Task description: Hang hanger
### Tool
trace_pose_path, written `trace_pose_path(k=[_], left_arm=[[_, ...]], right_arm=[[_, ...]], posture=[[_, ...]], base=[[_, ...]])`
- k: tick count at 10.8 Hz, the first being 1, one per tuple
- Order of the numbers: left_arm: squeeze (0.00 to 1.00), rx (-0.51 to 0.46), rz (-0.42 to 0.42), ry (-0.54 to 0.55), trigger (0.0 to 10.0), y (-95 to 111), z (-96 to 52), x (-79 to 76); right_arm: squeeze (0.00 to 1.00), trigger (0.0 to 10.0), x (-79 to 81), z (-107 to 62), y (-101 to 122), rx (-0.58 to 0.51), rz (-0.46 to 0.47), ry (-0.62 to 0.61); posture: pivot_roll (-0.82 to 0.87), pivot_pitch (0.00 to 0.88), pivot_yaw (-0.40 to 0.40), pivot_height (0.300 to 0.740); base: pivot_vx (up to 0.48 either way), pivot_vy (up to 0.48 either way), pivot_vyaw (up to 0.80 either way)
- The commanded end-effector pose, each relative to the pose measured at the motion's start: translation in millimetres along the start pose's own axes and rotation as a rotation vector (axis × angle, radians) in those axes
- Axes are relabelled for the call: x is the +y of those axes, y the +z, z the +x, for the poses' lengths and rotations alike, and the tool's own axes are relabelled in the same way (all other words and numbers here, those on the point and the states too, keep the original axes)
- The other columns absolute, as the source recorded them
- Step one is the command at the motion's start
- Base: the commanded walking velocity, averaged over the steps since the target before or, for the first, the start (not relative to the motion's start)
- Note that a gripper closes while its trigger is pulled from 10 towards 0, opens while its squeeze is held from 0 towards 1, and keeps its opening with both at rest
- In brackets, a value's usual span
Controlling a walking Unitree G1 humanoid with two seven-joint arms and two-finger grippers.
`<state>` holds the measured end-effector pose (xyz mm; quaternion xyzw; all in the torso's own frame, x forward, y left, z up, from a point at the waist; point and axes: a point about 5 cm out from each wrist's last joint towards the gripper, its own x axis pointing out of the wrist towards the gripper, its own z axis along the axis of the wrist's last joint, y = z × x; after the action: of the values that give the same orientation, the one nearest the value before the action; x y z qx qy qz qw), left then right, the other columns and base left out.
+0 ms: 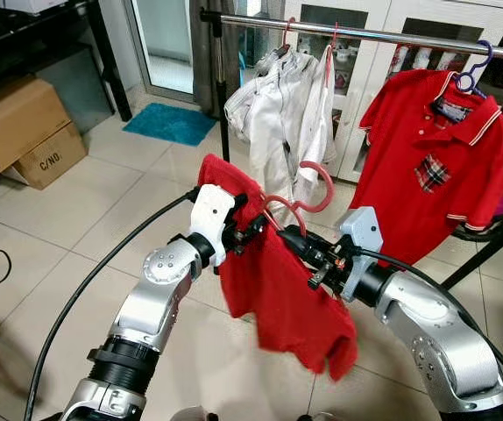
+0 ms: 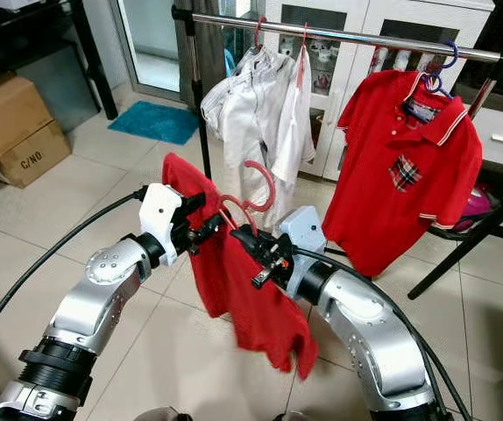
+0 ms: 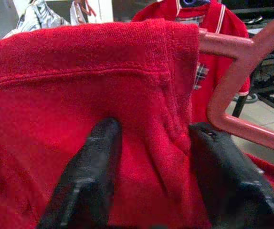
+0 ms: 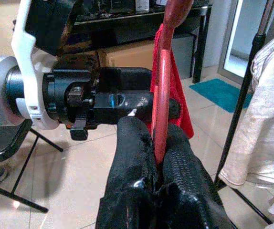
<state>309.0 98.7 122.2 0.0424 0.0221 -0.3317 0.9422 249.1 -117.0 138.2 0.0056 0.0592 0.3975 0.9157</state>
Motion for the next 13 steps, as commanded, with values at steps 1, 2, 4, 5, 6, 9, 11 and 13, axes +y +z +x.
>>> trace_pose_path(k=[1,2,4,5,6,9,11,13], left_arm=[[0.0,-0.023,0.013,0.006,0.0,5.3,1.5,3.9],[0.0,-0.024,0.012,0.005,0.0,5.2,1.6,3.9],[0.0,-0.029,0.01,0.0,0.0,5.3,1.9,3.4],[0.0,-0.03,0.009,-0.002,0.0,5.0,1.7,3.1],[0.0,-0.029,0.008,-0.005,0.0,4.3,1.0,2.6],[0.0,-0.029,0.005,-0.015,0.0,4.8,-3.3,3.0],[0.0,-0.03,0.009,-0.032,0.0,7.0,-8.1,5.2],[0.0,-0.022,0.035,-0.068,0.0,12.4,-14.5,4.3]], right_arm=[[0.0,0.0,5.6,0.7,7.8,-0.034,-0.016,0.04],[0.0,0.0,5.4,0.4,7.8,-0.032,-0.018,0.041],[0.0,0.0,4.7,-0.4,7.4,-0.029,-0.018,0.041],[0.0,0.0,4.3,-0.6,7.1,-0.028,-0.018,0.039],[0.0,0.0,2.6,-0.3,6.2,-0.019,-0.023,0.024],[0.0,0.0,-2.4,0.1,5.6,-0.007,-0.041,-0.009],[0.0,0.0,-4.9,-0.6,4.9,0.006,-0.055,-0.025],[0.0,0.0,-12.2,-2.0,-0.5,0.071,-0.108,-0.073]], posture=[[-0.03,0.0,0.013,0.74],[-0.03,0.0,0.012,0.74],[-0.03,0.0,0.009,0.74],[-0.03,0.0,0.007,0.74],[-0.03,0.0,0.006,0.74],[-0.03,0.0,0.004,0.74],[-0.03,0.0,0.006,0.74],[-0.03,0.0,0.009,0.74]], base=[[0.0,0.0,0.0],[0.0,0.0,0.0],[0.0,0.0,0.0],[0.0,0.0,0.0],[0.0,0.0,0.0],[0.0,0.0,0.0],[0.0,0.0,0.0],[0.0,0.0,0.0]])
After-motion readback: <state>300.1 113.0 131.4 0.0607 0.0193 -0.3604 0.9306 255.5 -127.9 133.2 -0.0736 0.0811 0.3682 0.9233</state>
